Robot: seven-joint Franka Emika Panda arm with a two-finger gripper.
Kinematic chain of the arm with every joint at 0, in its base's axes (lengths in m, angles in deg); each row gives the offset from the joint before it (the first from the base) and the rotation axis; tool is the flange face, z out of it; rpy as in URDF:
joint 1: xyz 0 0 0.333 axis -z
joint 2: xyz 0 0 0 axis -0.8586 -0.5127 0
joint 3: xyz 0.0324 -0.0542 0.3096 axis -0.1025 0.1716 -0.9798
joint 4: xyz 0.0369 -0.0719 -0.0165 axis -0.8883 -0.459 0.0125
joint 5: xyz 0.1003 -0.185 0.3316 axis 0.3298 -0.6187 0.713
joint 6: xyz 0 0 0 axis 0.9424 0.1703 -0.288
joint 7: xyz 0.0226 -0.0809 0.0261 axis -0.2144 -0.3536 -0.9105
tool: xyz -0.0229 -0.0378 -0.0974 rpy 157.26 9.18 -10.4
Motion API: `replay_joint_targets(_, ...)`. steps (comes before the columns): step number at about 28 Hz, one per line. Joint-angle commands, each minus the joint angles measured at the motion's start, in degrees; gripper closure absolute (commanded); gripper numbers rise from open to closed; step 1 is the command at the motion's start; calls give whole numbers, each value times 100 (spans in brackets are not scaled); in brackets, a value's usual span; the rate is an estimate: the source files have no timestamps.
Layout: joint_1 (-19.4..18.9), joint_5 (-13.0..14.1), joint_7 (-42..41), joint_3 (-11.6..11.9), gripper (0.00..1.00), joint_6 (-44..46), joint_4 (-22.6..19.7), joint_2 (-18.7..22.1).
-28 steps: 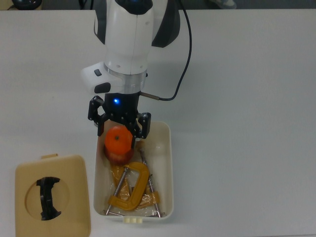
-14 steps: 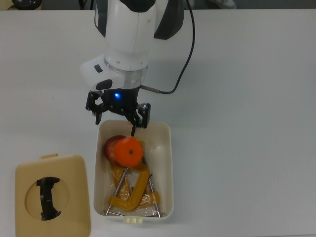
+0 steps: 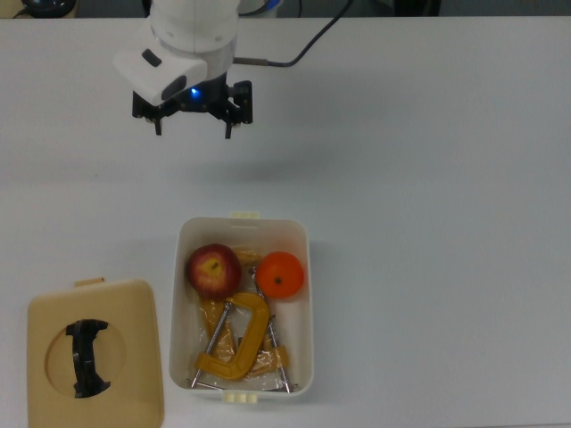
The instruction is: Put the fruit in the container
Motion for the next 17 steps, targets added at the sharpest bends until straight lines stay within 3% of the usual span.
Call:
replay_joint_targets(1,175,127,-491,29,0,356,-123,223)
replay_joint_targets(17,448,382,-781,38,0,471,-105,276)
